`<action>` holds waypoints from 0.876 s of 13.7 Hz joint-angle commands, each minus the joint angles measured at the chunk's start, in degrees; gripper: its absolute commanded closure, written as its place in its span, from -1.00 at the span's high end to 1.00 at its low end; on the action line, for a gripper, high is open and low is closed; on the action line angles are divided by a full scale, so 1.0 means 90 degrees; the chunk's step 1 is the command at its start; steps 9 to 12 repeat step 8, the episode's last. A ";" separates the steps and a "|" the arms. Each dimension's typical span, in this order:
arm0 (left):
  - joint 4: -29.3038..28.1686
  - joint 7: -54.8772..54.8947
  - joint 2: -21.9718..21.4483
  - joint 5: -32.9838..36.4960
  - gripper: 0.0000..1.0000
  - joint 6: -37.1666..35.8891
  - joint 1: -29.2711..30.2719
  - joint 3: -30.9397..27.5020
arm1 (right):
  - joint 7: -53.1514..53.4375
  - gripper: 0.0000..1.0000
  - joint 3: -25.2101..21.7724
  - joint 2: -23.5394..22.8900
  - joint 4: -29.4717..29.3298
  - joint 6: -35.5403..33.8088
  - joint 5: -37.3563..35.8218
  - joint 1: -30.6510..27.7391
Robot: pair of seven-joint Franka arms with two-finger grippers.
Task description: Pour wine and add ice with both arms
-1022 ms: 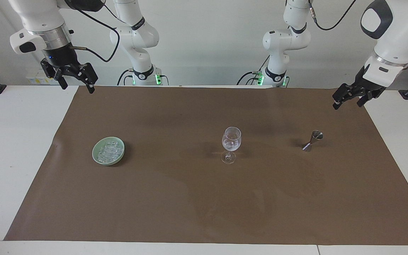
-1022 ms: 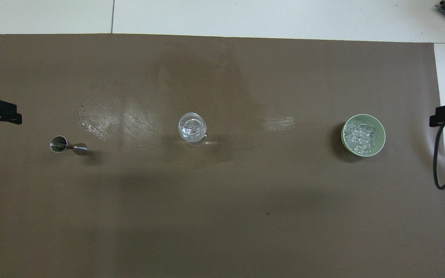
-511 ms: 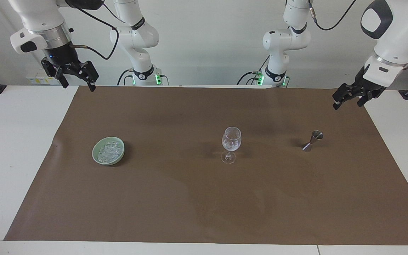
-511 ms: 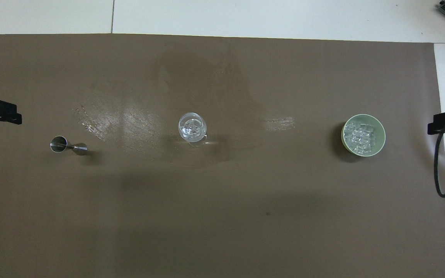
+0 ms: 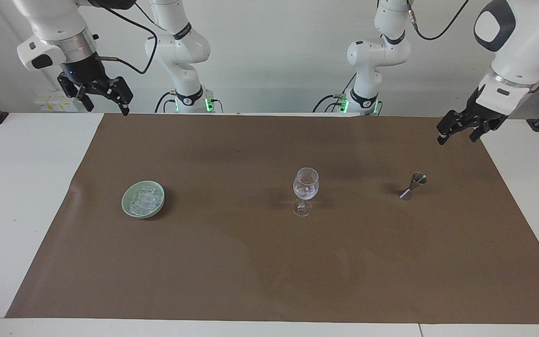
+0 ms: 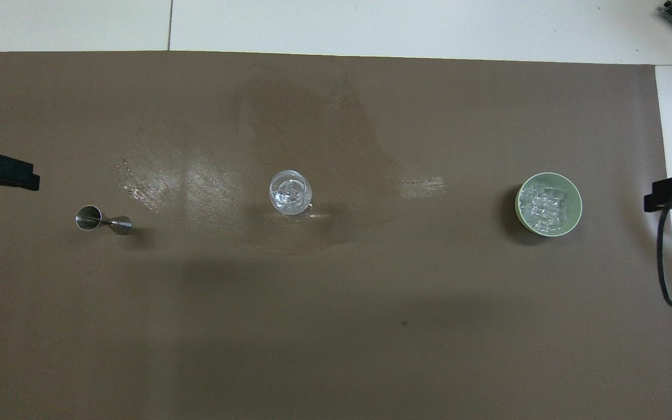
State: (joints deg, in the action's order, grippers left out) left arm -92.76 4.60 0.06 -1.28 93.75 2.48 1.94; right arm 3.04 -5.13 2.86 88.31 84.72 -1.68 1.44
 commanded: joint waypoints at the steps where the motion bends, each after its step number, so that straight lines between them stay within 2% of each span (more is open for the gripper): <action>1: -0.0211 0.0446 -0.0162 0.0083 1.00 -0.0045 -0.0041 -0.0040 | -0.0230 1.00 -0.0085 -0.0015 -0.0105 -0.0087 0.0031 0.0104; 12: -0.0270 0.0417 -0.0192 0.0074 1.00 0.0052 -0.0002 -0.0040 | -0.0269 1.00 -0.0016 0.0053 -0.0125 -0.0214 0.0118 0.0104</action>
